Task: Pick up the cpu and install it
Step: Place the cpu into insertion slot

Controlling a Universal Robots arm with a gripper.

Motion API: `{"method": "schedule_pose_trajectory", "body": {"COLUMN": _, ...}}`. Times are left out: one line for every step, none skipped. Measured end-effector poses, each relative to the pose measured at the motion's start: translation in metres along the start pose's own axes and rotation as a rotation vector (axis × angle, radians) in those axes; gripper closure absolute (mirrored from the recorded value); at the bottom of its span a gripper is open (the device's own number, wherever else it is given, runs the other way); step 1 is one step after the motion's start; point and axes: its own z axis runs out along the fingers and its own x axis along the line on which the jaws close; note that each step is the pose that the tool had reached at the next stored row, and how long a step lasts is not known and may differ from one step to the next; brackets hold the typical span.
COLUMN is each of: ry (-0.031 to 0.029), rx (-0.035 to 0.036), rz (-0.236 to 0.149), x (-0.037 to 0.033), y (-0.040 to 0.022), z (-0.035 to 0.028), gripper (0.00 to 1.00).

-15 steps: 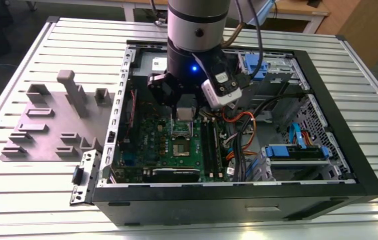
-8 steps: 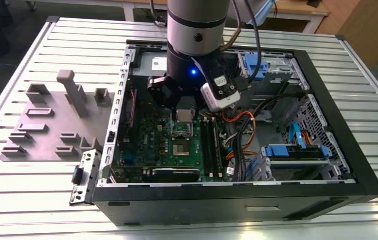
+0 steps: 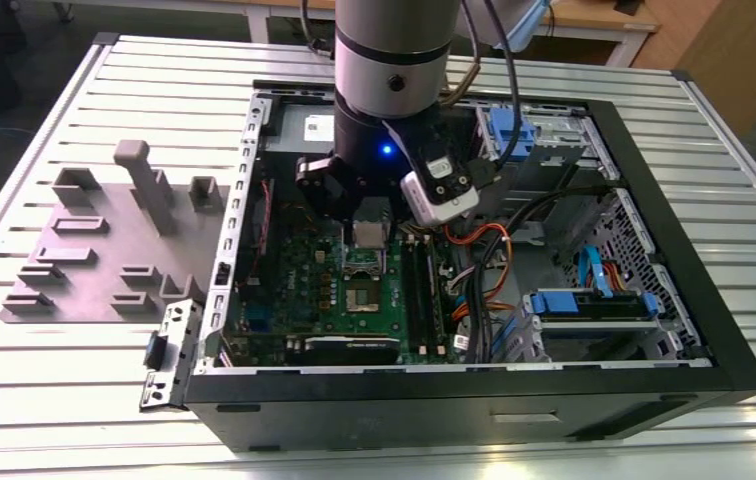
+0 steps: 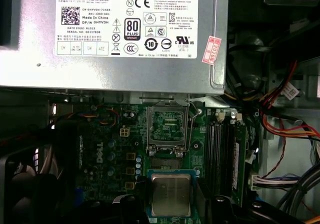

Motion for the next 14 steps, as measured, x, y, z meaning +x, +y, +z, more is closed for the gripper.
{"method": "schedule_pose_trajectory", "body": {"ry": 0.0000, "rx": 0.0001, "rz": 0.000, "x": 0.0000, "y": 0.0000, "z": 0.0001, "gripper": 0.53}}
{"method": "schedule_pose_trajectory", "body": {"ry": 0.0000, "rx": -0.0001, "rz": 0.000, "x": 0.0000, "y": 0.0000, "z": 0.0003, "gripper": 0.53}}
{"method": "schedule_pose_trajectory", "body": {"ry": 0.0000, "rx": -0.0001, "rz": 0.000, "x": 0.0000, "y": 0.0000, "z": 0.0004, "gripper": 0.53}}
{"method": "schedule_pose_trajectory", "body": {"ry": 0.0000, "rx": -0.0001, "rz": 0.000, "x": 0.0000, "y": 0.0000, "z": 0.0005, "gripper": 0.53}}
{"method": "schedule_pose_trajectory", "body": {"ry": 0.0000, "rx": -0.0001, "rz": 0.000, "x": 0.0000, "y": 0.0000, "z": 0.0005, "gripper": 0.53}}
{"method": "schedule_pose_trajectory", "body": {"ry": 0.0000, "rx": -0.0001, "rz": 0.000, "x": 0.0000, "y": 0.0000, "z": 0.0005, "gripper": 0.53}}
{"method": "schedule_pose_trajectory", "body": {"ry": 0.0000, "rx": -0.0001, "rz": 0.000, "x": 0.0000, "y": 0.0000, "z": 0.0005, "gripper": 0.53}}
{"method": "schedule_pose_trajectory", "body": {"ry": 0.0000, "rx": -0.0001, "rz": 0.000, "x": 0.0000, "y": 0.0000, "z": 0.0005, "gripper": 0.53}}
{"method": "schedule_pose_trajectory", "body": {"ry": 0.0000, "rx": -0.0001, "rz": 0.000, "x": 0.0000, "y": 0.0000, "z": 0.0005, "gripper": 0.53}}
{"method": "schedule_pose_trajectory", "body": {"ry": 0.0000, "rx": -0.0001, "rz": 0.000, "x": 0.0000, "y": 0.0000, "z": 0.0005, "gripper": 0.53}}
{"method": "schedule_pose_trajectory", "body": {"ry": 0.0000, "rx": -0.0001, "rz": 0.000, "x": 0.0000, "y": 0.0000, "z": 0.0006, "gripper": 0.53}}
{"method": "schedule_pose_trajectory", "body": {"ry": 0.0000, "rx": -0.0001, "rz": 0.000, "x": 0.0000, "y": 0.0000, "z": 0.0005, "gripper": 0.53}}
{"method": "schedule_pose_trajectory", "body": {"ry": 0.0000, "rx": -0.0001, "rz": 0.000, "x": 0.0000, "y": 0.0000, "z": 0.0006, "gripper": 0.53}}
{"method": "schedule_pose_trajectory", "body": {"ry": 0.0000, "rx": -0.0001, "rz": 0.002, "x": 0.0000, "y": 0.0000, "z": 0.0006, "gripper": 0.53}}
